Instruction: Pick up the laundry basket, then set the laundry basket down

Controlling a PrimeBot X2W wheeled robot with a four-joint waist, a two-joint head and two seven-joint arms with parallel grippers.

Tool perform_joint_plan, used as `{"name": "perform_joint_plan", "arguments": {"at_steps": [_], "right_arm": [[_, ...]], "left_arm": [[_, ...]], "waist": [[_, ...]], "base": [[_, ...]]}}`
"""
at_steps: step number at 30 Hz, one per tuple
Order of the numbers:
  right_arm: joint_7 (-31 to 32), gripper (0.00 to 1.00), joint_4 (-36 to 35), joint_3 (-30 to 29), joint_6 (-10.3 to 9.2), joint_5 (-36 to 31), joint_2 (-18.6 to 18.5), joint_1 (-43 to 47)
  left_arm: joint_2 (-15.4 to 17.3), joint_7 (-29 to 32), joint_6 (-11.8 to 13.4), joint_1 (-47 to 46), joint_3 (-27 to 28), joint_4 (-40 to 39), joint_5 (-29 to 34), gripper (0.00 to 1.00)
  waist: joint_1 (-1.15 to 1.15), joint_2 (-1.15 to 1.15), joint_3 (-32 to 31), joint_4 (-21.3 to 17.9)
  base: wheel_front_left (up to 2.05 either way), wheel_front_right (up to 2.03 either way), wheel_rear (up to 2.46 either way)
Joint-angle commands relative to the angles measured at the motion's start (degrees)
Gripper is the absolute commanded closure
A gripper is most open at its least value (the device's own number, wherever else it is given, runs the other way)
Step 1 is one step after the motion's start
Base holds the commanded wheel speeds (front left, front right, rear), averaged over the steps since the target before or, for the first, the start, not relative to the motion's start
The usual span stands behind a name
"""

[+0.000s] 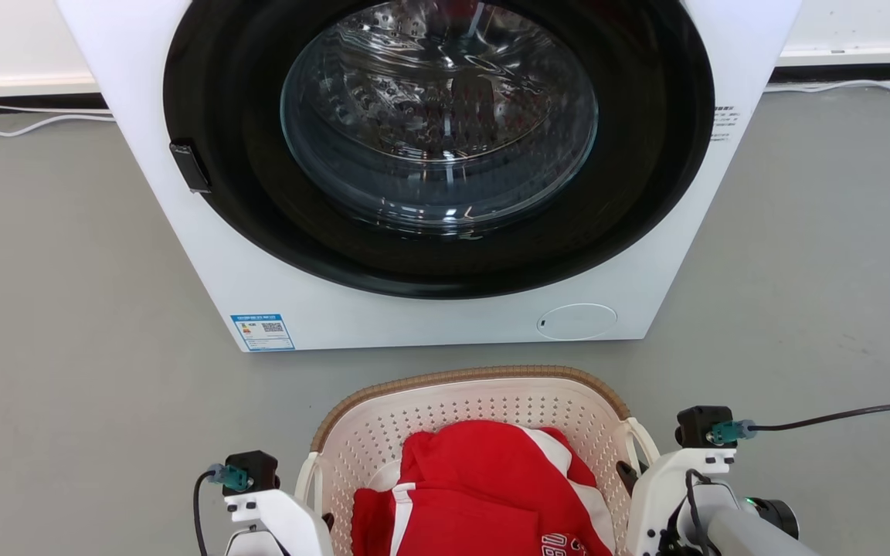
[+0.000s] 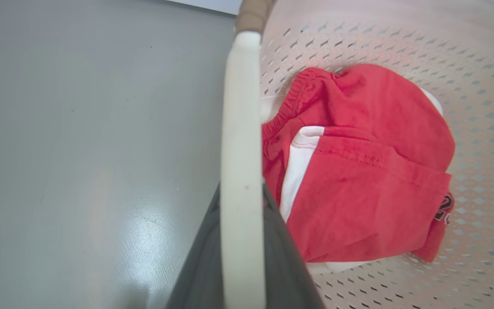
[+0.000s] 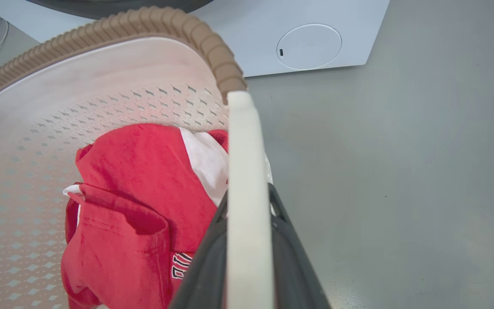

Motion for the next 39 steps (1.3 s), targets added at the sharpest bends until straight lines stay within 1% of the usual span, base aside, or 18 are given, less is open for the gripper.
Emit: {"name": "perform_joint_plan", "arguments": {"at_steps": [1,39], "right_arm": [[0.0,1.00,0.0,1.0,0.42,0.4,-1.0,-1.0],[-1.2,1.00,0.7,6.7,0.42,5.8,-0.9,-2.3]], "left_arm": [[2.4,-0.2,-0.2,-1.7,1.0,-0.4,-0.6,1.00],[3.3,-2.2,-0.2,-4.6,-4.5,0.9,-6.2,1.00]], "waist": [[0.00,0.00,-0.1,-0.1],[0.00,0.00,0.0,-1.1]], "base": [[0.00,0.00,0.00],[0.00,0.00,0.00]]}}
